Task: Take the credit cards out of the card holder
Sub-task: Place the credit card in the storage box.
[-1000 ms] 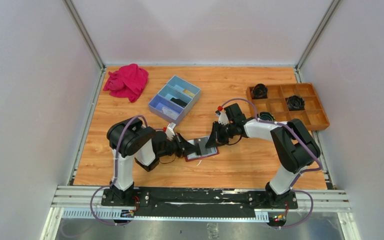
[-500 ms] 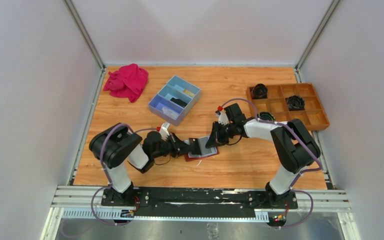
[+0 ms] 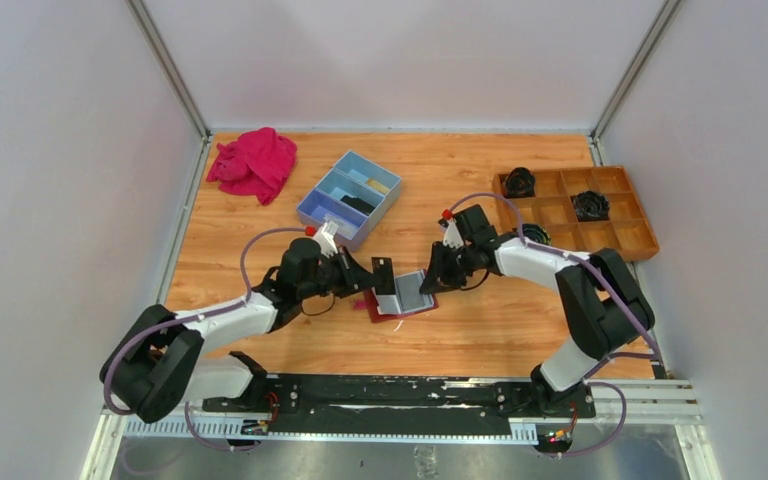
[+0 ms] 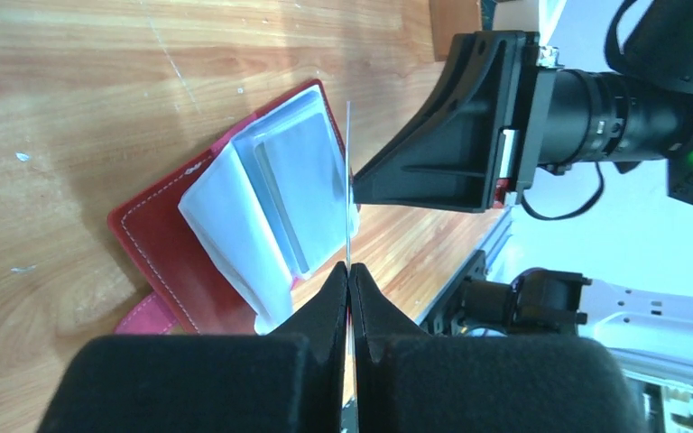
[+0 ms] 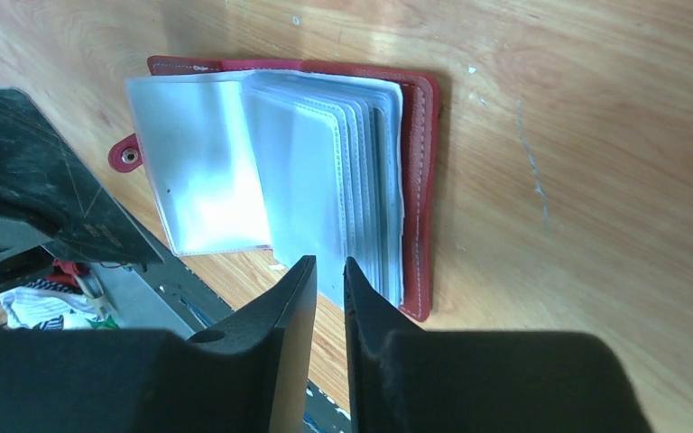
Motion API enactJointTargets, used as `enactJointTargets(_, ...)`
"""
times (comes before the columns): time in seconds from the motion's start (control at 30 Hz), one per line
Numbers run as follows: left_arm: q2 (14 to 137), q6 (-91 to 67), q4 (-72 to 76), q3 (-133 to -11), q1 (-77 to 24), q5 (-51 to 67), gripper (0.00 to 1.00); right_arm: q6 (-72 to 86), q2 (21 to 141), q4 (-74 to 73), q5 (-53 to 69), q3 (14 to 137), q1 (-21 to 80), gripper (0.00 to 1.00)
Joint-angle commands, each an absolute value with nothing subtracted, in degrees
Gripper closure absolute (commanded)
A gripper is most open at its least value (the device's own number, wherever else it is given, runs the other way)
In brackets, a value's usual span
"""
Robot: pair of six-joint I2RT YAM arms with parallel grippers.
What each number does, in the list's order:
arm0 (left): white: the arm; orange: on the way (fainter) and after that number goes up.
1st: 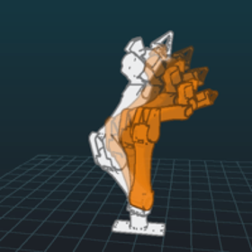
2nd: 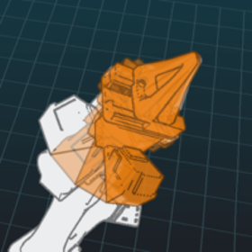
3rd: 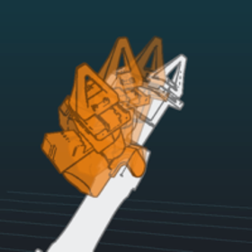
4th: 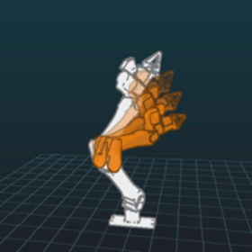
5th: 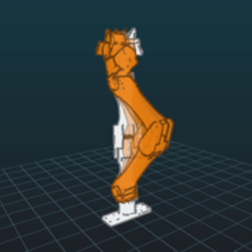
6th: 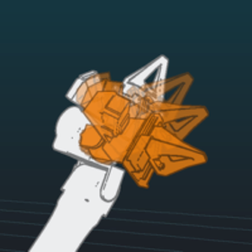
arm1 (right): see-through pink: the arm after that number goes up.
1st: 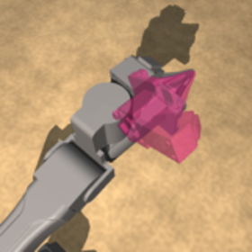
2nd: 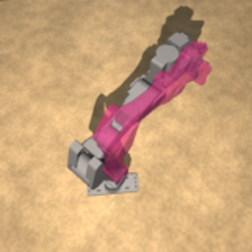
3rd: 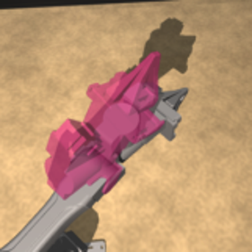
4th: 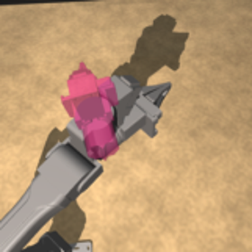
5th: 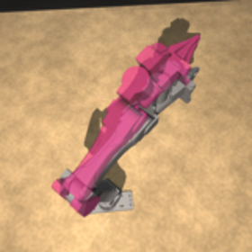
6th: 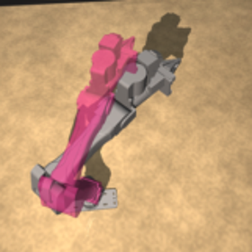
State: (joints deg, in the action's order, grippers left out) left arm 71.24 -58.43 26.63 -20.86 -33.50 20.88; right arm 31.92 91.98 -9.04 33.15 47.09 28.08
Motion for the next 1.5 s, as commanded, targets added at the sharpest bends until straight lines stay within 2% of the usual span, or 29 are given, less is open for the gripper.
enactJointTargets(0.0,69.62,-51.75,14.21,-24.52,-33.13,19.43,1.00,30.30,88.50,-14.12,29.61,49.09,27.15,0.77)
enactJointTargets(0.37,66.61,-39.92,-8.38,-38.38,-32.94,11.68,1.00,27.68,80.99,-20.61,22.68,51.60,27.13,0.68)
enactJointTargets(0.53,65.22,-37.94,-12.10,-43.35,-30.59,10.75,1.00,26.38,79.02,-23.21,19.89,52.60,27.16,0.67)
enactJointTargets(0.87,68.65,-38.58,-6.59,-49.37,-25.50,11.60,1.00,21.97,76.65,-31.80,8.92,57.00,27.11,0.62)
enactJointTargets(1.1,71.50,-39.98,3.62,-48.34,-23.97,9.62,1.00,19.89,76.31,-34.86,4.26,59.77,27.07,0.59)
enactJointTargets(1.47,72.29,-33.73,5.16,-52.96,-23.26,5.99,1.00,17.54,78.15,-37.15,0.52,63.70,21.85,0.59)
